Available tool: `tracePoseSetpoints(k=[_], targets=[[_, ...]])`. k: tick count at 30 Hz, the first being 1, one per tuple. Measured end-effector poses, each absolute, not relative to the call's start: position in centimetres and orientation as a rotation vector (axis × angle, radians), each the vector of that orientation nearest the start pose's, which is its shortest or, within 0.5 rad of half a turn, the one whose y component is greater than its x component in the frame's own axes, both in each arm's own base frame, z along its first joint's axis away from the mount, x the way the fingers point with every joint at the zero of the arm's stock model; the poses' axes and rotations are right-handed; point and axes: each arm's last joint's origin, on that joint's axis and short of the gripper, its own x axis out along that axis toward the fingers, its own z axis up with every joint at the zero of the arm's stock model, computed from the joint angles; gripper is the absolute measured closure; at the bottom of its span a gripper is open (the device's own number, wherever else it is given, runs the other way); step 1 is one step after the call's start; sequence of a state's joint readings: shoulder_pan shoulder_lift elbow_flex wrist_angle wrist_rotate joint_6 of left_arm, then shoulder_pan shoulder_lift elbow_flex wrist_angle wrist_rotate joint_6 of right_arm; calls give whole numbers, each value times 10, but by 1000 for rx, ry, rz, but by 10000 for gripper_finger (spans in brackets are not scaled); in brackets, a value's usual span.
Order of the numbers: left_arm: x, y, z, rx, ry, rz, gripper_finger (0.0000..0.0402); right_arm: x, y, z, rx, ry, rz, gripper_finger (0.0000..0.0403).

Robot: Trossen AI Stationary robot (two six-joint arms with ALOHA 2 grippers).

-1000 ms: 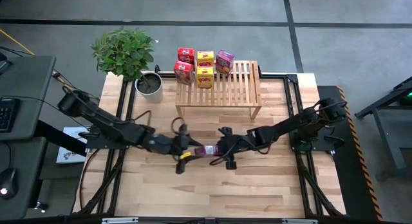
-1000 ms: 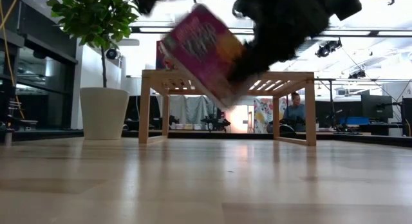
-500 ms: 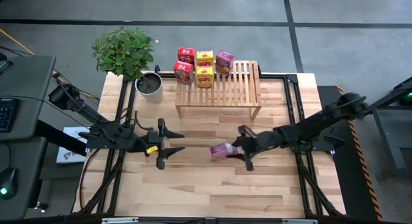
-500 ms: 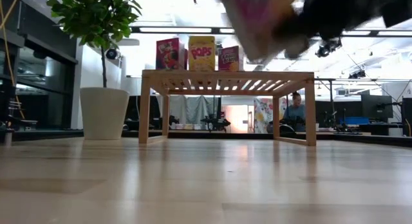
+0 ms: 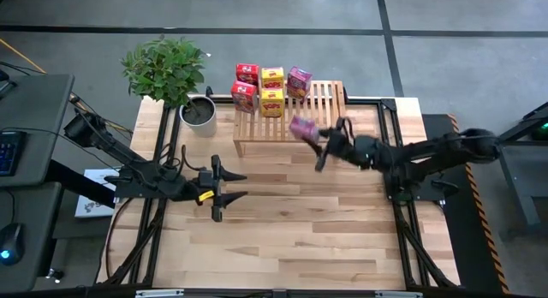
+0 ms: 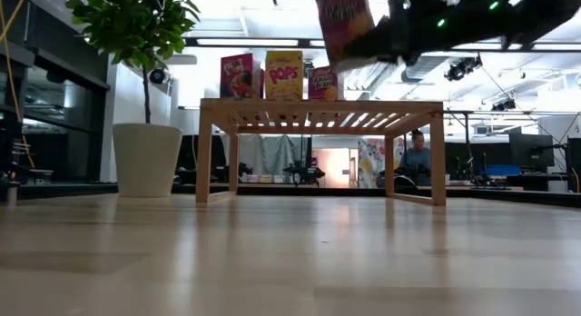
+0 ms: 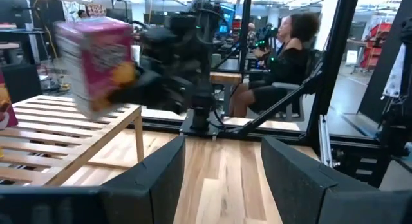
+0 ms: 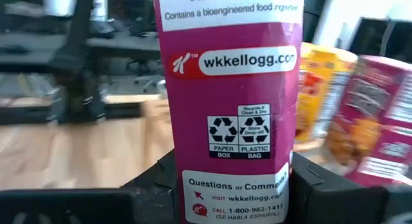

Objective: Stack cereal on shelf
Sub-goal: Align the violet cereal box with the other violet cereal box on the shelf

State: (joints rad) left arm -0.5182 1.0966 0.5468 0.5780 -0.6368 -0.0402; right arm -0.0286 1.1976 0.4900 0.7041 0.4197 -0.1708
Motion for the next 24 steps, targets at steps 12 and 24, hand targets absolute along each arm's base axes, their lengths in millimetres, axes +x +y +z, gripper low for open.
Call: tracePoseSetpoints(k=[12,24], targets=[[209,-99,264,-33,-29,120,208,245,-86,219,-26,12,-539,260],[209,-99,264,-11,-26,123,208,257,-101,200,-31,-42,-603,260]])
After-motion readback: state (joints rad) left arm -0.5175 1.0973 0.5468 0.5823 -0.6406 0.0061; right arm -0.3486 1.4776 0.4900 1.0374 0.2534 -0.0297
